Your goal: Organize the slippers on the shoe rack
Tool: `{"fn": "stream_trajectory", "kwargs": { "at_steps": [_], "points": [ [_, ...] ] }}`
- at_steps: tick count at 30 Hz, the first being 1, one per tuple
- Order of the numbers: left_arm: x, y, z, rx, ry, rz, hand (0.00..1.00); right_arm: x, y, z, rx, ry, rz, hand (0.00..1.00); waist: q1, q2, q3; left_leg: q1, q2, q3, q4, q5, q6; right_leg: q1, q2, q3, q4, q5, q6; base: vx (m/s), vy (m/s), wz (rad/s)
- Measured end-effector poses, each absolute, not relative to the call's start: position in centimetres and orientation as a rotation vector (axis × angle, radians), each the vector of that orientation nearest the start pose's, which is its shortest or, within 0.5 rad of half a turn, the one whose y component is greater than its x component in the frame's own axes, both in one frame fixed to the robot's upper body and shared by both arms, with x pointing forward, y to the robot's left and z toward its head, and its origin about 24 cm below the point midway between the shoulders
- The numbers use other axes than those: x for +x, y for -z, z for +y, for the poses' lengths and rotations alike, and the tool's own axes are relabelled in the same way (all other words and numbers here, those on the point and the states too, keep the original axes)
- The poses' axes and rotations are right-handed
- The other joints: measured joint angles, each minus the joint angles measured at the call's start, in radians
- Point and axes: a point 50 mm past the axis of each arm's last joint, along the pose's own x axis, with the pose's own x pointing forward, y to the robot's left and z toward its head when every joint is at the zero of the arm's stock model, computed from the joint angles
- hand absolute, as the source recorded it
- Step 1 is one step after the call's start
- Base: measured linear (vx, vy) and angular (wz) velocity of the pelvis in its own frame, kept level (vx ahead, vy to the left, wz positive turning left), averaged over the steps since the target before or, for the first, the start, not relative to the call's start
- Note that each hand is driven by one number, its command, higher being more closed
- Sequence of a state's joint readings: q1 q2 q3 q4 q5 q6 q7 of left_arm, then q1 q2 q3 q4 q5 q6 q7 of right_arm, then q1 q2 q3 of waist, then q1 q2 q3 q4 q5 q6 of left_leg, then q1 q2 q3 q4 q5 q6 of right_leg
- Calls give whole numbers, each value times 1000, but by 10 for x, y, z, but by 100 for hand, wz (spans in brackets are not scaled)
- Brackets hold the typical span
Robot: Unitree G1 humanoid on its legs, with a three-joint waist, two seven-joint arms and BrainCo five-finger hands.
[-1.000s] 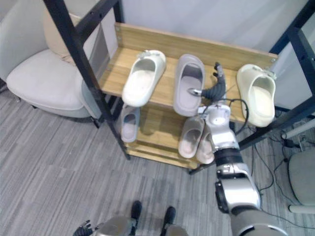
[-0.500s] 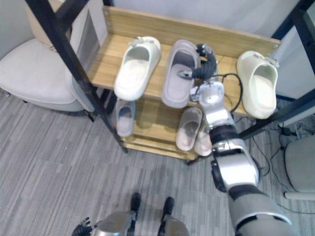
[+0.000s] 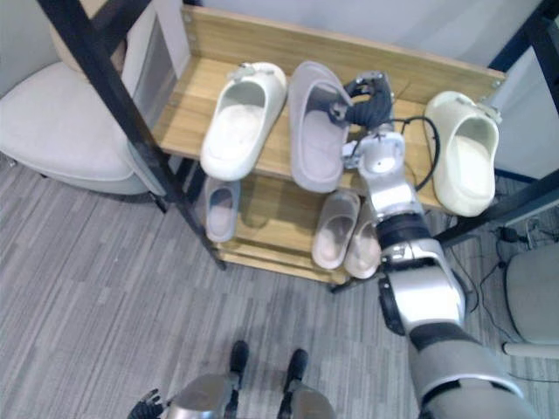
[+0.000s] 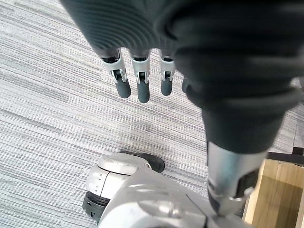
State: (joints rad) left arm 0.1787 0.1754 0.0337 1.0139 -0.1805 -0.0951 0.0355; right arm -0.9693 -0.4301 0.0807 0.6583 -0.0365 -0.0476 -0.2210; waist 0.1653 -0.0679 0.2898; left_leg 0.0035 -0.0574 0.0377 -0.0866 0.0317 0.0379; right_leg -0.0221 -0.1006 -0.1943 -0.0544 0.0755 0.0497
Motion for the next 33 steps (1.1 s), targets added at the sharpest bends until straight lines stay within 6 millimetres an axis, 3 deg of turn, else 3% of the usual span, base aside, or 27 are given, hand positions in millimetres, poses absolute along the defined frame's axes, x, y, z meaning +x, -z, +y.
{"fn": "stream_trajectory", "kwargs": {
  "at_steps": [7,12,18,25,28,33],
  "points": [
    [67,157,228,3,-290,1086,0,372,-213,-201,-416,212,-446,100,-9,1,-2,15,-2,2,0,0,0,8,-2,2,14,-1,1,0,0,0],
    [63,158,228,3,-291,1098,0,353,-203,-201,-408,197,-488,100,-33,5,-8,16,-6,3,4,2,4,9,-6,5,14,-1,1,0,0,0],
    [53,161,226,20,-278,1137,0,327,-197,-201,-336,149,-563,100,-55,21,-65,21,-5,5,12,-1,0,17,-5,11,14,-3,5,0,0,0],
    [46,163,222,18,-267,1164,0,298,-187,-192,-249,-19,-603,100,-59,45,-108,32,-2,12,29,-22,-14,29,-5,17,10,-8,10,-17,1,-2],
    [44,164,221,26,-260,1174,0,289,-175,-188,-188,-108,-574,100,-62,48,-125,33,-2,12,36,-26,-15,43,-5,16,-1,-6,10,0,0,0],
    [40,165,222,50,-235,1193,0,277,-138,-166,-140,-297,-439,100,-66,52,-153,37,-1,13,39,-28,-16,48,-4,15,-7,-3,12,0,0,0]
  ]
}}
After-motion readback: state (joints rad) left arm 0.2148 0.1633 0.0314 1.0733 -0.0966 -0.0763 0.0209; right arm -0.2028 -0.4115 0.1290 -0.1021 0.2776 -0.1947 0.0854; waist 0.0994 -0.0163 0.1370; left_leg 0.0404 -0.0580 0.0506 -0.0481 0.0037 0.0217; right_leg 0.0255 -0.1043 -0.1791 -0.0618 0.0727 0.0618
